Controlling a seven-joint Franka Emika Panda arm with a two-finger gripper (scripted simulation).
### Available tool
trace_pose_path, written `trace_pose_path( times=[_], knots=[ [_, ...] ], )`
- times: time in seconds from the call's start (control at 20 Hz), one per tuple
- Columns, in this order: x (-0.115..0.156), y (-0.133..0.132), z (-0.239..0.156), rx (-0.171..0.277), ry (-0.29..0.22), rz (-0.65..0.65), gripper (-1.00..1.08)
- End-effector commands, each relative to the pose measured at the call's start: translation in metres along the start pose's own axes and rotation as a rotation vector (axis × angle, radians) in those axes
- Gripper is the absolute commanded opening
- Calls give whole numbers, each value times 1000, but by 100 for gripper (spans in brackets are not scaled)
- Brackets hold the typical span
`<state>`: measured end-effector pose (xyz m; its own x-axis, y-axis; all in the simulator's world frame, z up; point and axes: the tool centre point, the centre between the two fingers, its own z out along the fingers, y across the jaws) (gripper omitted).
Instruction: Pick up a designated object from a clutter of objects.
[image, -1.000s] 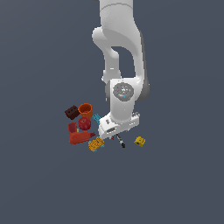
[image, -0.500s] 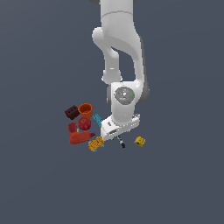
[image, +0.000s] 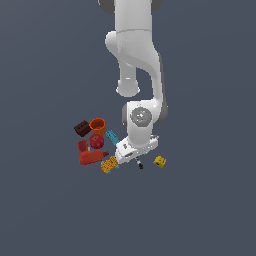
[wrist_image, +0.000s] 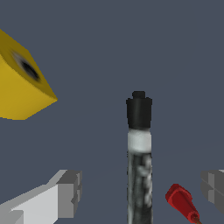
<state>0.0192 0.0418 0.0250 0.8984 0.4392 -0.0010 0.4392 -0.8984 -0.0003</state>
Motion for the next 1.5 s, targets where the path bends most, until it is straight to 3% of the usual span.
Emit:
trace_pose_path(
  times=[0.0, 0.25, 0.3, 1.0, 1.45],
  knots=[
    [0, 0, 9, 0, 1, -1, 100],
    [1, 0, 16, 0, 1, -1, 100],
    [1, 0, 16, 0, 1, -1, -100],
    [1, -2, 11, 0, 1, -1, -100],
    [3, -21, -26, 0, 0, -1, -100]
  ],
)
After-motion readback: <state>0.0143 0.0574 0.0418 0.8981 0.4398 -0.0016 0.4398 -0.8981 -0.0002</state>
